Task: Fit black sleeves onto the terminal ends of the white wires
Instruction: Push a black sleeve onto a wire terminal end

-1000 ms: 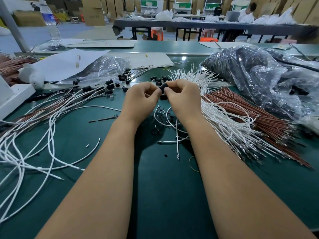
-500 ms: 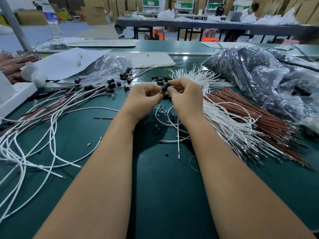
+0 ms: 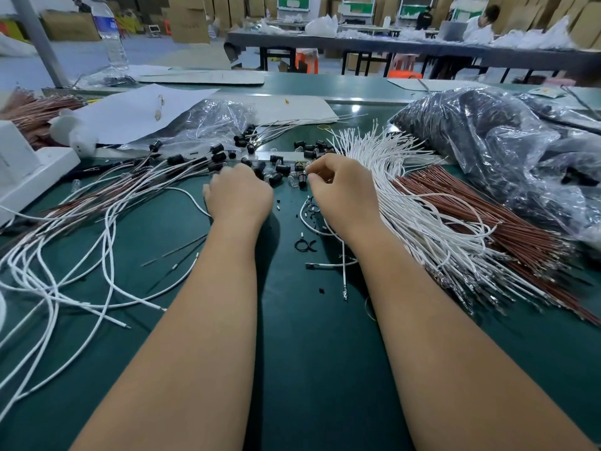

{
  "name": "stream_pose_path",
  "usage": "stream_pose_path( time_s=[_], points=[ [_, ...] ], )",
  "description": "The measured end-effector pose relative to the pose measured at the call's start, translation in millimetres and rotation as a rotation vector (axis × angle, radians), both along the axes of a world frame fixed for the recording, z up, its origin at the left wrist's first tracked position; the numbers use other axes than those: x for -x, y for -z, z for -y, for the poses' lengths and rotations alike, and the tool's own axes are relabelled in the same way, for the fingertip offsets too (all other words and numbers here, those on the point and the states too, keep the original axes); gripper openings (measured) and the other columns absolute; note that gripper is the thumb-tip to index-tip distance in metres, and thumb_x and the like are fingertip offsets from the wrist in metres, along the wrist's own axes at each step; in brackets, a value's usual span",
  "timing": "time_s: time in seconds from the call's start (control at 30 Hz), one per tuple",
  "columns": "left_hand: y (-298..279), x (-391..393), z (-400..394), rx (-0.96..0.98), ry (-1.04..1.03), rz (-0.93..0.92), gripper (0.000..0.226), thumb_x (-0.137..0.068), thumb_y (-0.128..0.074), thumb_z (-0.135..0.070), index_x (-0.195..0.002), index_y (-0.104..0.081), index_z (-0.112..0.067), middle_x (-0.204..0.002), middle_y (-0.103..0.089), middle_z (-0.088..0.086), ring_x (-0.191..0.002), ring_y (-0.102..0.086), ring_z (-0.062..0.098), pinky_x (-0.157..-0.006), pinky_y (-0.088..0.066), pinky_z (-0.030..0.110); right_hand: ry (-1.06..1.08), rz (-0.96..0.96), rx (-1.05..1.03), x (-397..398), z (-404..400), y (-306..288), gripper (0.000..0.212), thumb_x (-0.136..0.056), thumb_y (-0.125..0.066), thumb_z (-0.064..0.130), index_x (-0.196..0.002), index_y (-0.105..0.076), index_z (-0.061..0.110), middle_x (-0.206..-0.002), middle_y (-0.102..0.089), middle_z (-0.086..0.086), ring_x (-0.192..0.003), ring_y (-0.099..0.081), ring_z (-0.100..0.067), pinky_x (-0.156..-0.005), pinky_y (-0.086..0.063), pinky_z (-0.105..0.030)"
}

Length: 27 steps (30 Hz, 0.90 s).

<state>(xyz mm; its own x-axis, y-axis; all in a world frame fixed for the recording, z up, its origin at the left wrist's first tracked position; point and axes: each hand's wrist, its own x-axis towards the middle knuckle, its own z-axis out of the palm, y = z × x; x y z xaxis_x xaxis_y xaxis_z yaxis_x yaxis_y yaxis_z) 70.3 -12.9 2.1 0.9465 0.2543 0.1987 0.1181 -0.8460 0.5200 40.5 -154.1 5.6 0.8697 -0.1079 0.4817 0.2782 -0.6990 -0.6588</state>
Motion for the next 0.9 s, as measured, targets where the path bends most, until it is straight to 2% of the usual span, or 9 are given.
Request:
stream_pose_path(
  time_s=[0.1, 0.17, 0.23, 0.33, 0.43, 0.53, 0.67, 0.73, 0.9],
  points=[
    [0, -1, 4, 0.104, 0.043, 0.072, 0.016, -0.087, -0.041, -0.011, -0.098, -0.052, -0.006, -0.098, -0.058, 0.015, -0.090, -0.049, 0.035, -0.075, -0.036, 0.035, -0.022, -0.003, 0.048, 1, -3, 1, 0.015, -0.089, -0.057, 0.012, -0.095, -0.071, 0.017, -0.080, -0.066, 0.006, -0.075, -0.061, -0.012, -0.070, -0.053, -0.030],
    [-1, -1, 5, 0.272, 0.041, 0.163, 0.022, -0.088, -0.039, -0.013, -0.101, -0.055, -0.006, -0.090, -0.060, 0.007, -0.083, -0.052, 0.031, -0.068, -0.037, 0.035, -0.017, -0.003, 0.052, 1, -2, 1, 0.015, -0.089, -0.057, 0.012, -0.094, -0.071, 0.017, -0.080, -0.066, 0.006, -0.075, -0.061, -0.012, -0.069, -0.053, -0.030],
    [-3, -2, 4, 0.522, 0.073, 0.184, 0.023, -0.086, -0.037, -0.016, -0.098, -0.056, -0.011, -0.086, -0.069, 0.006, -0.086, -0.062, 0.035, -0.074, -0.052, 0.044, -0.015, -0.012, 0.049, 1, -1, 1, 0.015, -0.090, -0.057, 0.012, -0.095, -0.071, 0.017, -0.079, -0.066, 0.005, -0.074, -0.061, -0.013, -0.069, -0.053, -0.031],
    [-4, -1, 5, 0.804, 0.146, 0.150, 0.014, -0.088, -0.038, -0.012, -0.085, -0.052, -0.014, -0.075, -0.072, 0.007, -0.085, -0.068, 0.039, -0.081, -0.055, 0.054, -0.018, -0.031, 0.054, 1, -1, 1, 0.016, -0.090, -0.057, 0.013, -0.097, -0.070, 0.018, -0.080, -0.064, 0.007, -0.077, -0.061, -0.013, -0.072, -0.053, -0.031],
    [-6, -1, 7, 0.945, 0.229, 0.145, 0.015, -0.091, -0.041, -0.007, -0.081, -0.050, -0.012, -0.073, -0.073, 0.013, -0.077, -0.070, 0.034, -0.082, -0.057, 0.047, -0.049, -0.039, 0.047, 2, -1, 1, 0.014, -0.089, -0.060, 0.014, -0.097, -0.069, 0.020, -0.078, -0.062, 0.007, -0.078, -0.062, -0.014, -0.076, -0.054, -0.034],
    [-11, 1, 8, 1.129, 0.329, 0.147, 0.017, -0.095, -0.041, -0.004, -0.082, -0.051, -0.008, -0.072, -0.073, 0.013, -0.066, -0.070, 0.025, -0.069, -0.058, 0.030, -0.097, -0.029, 0.000, 3, -3, 0, 0.017, -0.087, -0.065, 0.018, -0.104, -0.067, 0.020, -0.079, -0.064, 0.005, -0.078, -0.063, -0.015, -0.077, -0.054, -0.036],
    [-16, 7, 12, 1.232, 0.425, 0.102, 0.017, -0.096, -0.041, -0.003, -0.084, -0.051, -0.008, -0.080, -0.074, 0.014, -0.074, -0.070, 0.030, -0.078, -0.059, 0.034, -0.079, 0.002, -0.118, 1, -3, 0, 0.018, -0.086, -0.069, 0.022, -0.103, -0.065, 0.020, -0.074, -0.065, 0.009, -0.072, -0.063, -0.008, -0.072, -0.053, -0.031],
    [-17, 9, 14, 1.241, 0.455, 0.077, 0.018, -0.096, -0.041, -0.003, -0.083, -0.050, -0.009, -0.083, -0.074, 0.013, -0.070, -0.070, 0.029, -0.079, -0.059, 0.036, -0.047, 0.026, -0.167, 0, -1, 0, 0.016, -0.084, -0.071, 0.020, -0.098, -0.066, 0.020, -0.069, -0.061, 0.013, -0.066, -0.060, -0.003, -0.067, -0.050, -0.026],
    [-16, 11, 18, 1.227, 0.498, 0.046, 0.019, -0.097, -0.042, -0.005, -0.083, -0.052, -0.012, -0.083, -0.075, 0.009, -0.063, -0.070, 0.022, -0.079, -0.057, 0.036, 0.018, 0.035, -0.154, -3, 2, 1, 0.017, -0.077, -0.077, 0.023, -0.090, -0.066, 0.020, -0.068, -0.059, 0.010, -0.066, -0.057, -0.009, -0.060, -0.045, -0.024]
  ],
)
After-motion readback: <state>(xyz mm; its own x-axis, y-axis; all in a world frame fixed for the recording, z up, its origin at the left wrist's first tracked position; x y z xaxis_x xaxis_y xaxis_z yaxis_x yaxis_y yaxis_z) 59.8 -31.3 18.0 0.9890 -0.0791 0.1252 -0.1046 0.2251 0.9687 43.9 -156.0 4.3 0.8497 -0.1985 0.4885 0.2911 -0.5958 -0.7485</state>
